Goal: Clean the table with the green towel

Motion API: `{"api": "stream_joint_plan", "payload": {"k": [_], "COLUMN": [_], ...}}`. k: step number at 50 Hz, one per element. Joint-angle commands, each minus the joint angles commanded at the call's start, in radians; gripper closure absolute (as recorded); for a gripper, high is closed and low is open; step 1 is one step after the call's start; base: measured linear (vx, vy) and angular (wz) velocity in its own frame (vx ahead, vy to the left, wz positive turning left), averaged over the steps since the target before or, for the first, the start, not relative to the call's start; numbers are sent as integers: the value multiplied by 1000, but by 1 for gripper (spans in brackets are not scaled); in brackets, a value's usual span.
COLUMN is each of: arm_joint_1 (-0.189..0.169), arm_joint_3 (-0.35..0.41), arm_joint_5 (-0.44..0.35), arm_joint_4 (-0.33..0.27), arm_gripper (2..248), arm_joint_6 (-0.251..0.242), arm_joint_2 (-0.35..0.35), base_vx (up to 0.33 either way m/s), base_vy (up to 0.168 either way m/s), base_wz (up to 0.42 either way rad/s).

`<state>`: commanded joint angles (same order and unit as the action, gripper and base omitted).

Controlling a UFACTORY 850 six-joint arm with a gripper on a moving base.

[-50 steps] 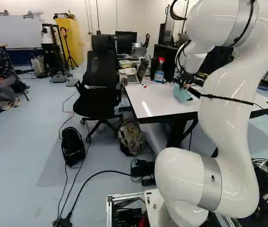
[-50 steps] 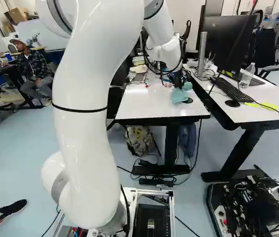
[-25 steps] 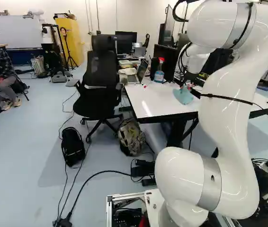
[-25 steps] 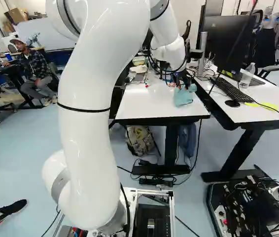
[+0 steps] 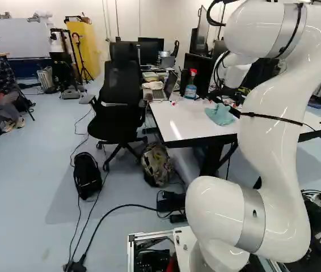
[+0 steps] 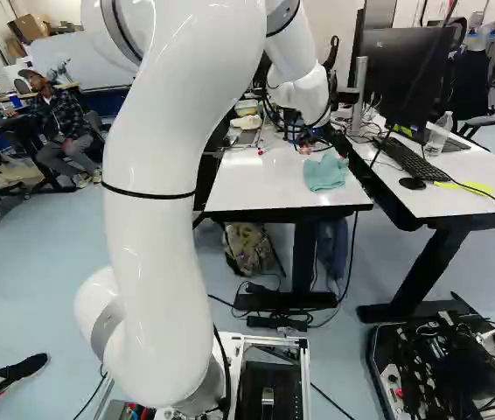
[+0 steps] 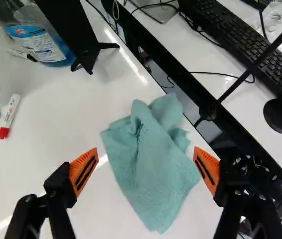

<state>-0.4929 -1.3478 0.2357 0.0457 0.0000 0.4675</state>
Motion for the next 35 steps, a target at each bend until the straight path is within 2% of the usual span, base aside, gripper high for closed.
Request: {"api": "stream_joint_plan", "payload": {"k": [21, 35], "arm_joint_1": [1, 28], "arm_joint_3": [1, 33], "arm_joint_5": [0, 0], "arm_joint_4": [0, 0], "arm_gripper": [3, 3], "arm_joint_6": [0, 0], "arm_joint_2": [-1, -25], "base_vx": [0, 0], "base_vy": [0, 0], "base_wz": [0, 0]}}
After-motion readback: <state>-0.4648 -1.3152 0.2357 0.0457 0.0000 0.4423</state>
